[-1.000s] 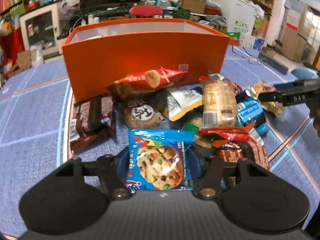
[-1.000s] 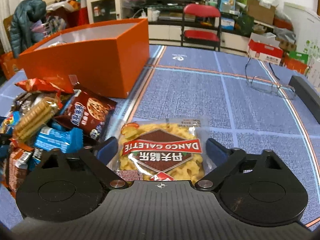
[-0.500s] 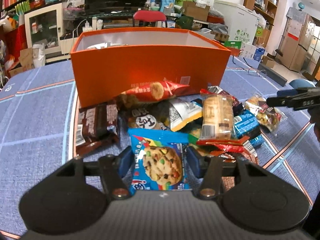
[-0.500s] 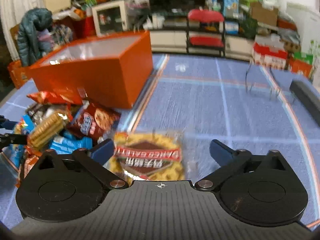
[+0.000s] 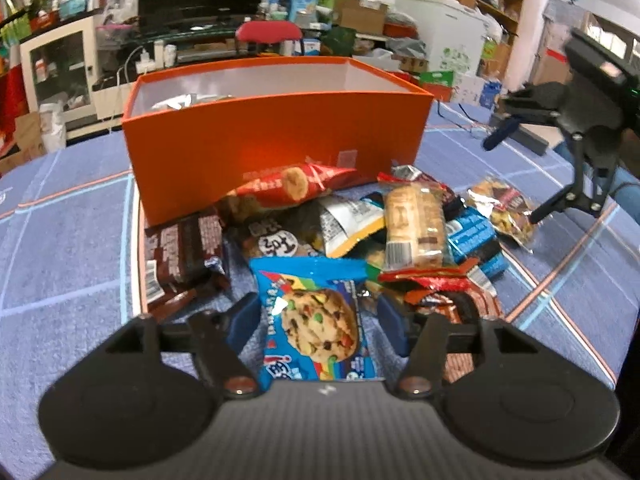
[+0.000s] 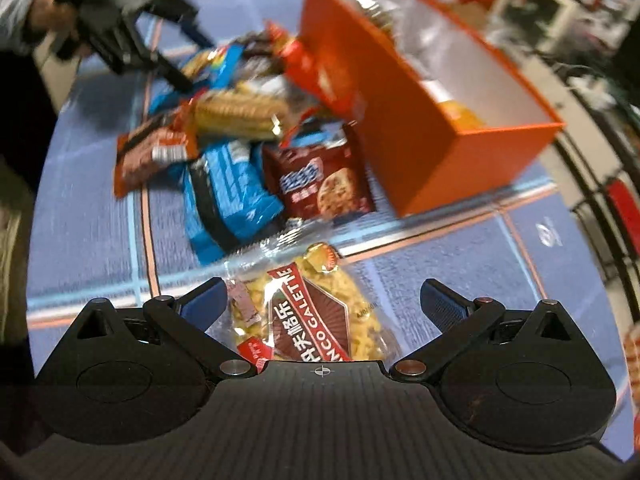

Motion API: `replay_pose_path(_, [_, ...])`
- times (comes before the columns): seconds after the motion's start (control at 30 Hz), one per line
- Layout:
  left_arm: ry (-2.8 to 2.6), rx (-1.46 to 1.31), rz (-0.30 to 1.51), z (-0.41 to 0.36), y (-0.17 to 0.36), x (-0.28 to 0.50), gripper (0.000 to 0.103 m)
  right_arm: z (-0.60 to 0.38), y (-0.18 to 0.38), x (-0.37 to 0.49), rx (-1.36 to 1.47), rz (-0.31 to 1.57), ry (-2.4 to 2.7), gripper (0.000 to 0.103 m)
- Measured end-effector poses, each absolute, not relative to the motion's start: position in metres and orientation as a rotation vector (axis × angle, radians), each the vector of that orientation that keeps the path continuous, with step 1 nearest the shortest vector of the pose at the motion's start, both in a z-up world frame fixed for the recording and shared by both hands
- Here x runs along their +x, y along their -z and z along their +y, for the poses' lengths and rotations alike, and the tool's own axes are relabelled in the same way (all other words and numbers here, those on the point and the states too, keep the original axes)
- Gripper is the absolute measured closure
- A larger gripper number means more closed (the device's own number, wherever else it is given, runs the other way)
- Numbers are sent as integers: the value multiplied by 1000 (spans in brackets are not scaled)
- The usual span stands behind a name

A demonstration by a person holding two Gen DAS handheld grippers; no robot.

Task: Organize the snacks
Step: 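Lift the blue cookie bag with the left tool while the right tool lifts the Danco Galette bag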

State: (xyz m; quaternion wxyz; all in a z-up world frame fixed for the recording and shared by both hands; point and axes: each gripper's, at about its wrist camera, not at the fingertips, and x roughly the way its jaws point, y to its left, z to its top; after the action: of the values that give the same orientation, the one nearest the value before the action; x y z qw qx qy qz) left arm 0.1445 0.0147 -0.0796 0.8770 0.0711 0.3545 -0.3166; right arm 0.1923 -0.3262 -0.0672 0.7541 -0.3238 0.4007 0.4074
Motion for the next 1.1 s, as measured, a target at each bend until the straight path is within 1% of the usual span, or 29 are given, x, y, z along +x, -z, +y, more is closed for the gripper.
replay_pose_path(0.07, [679,162,731,14,74,141,31,-323,77,200,-715,935,-963,8])
replay_pose_path(0.1, [678,163,727,13,72,140,29,-321,83,199,-740,938,-979,8])
replay_pose_path(0.13, [677,164,718,11,70,138,22,-320,85,200,-769,932,-988,8])
replay_pose_path(0.3, [659,244,727,-11,76,137,22,-327,97,207,-794,929,-1096,8])
replay_pose_path(0.43, [635,258,737,-18,76,137,22,-333,103,211,-738,965,-1135,8])
replay_pose_path(0.53, [634,228,743,-15,72,137,22,-337,106,204,-771,917,-1204,8])
replay_pose_path(0.7, [592,265,744,-15,73,136,22,-337,106,198,-798,857,-1239,8])
replay_pose_path(0.8, [582,290,750,-17,76,136,22,-341,106,200,-709,955,-1113,8])
replay_pose_path(1.03, [543,327,747,-22,75,132,22,-355,103,173,-468,1052,-697,8])
replay_pose_path(1.1, [489,274,752,-17,72,133,22,-352,101,156,-399,1042,-528,8])
